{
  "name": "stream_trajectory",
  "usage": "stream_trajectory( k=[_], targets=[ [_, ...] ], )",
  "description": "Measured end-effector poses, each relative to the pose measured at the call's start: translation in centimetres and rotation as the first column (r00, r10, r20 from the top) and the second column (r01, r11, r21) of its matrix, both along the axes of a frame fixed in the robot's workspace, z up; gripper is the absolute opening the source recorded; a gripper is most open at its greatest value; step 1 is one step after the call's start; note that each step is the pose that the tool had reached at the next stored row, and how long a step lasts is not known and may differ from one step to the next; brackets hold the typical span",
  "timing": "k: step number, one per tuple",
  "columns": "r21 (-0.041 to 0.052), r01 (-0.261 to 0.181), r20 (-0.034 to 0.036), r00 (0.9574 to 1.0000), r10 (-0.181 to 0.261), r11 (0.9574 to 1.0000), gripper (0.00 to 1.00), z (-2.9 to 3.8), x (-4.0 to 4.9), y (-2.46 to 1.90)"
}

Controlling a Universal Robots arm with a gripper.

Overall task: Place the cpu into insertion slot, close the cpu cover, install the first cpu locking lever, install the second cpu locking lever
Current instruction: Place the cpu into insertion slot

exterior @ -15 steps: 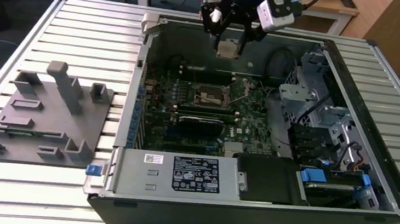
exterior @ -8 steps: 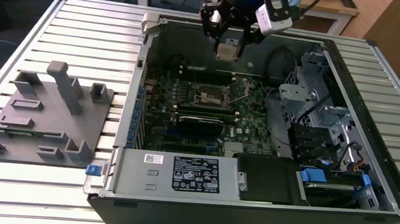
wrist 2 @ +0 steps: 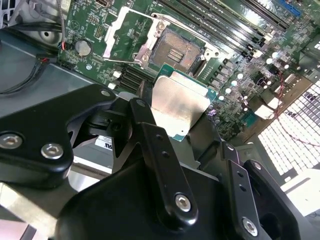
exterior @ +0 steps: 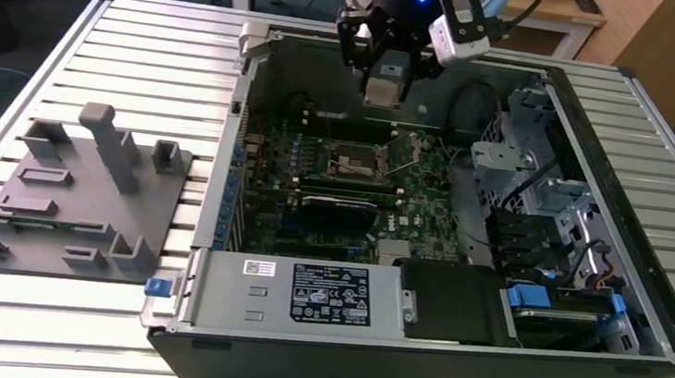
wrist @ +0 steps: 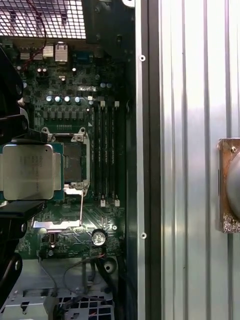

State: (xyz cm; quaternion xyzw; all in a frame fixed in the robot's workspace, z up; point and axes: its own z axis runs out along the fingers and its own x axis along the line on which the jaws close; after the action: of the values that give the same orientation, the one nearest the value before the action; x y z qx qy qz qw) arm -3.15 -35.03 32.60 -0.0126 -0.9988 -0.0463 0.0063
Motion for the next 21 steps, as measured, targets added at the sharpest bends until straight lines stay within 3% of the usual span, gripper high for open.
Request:
stream_trajectory(
  k=[10,21],
  targets=[
    [0.0001,0.000,0.0010,1.0000,0.000,1.0000,0.54,-0.31,0.00,0.00],
    [0.0001,0.000,0.0112,0.9999,0.000,1.0000,0.54,-1.21,0.00,0.00]
  ],
)
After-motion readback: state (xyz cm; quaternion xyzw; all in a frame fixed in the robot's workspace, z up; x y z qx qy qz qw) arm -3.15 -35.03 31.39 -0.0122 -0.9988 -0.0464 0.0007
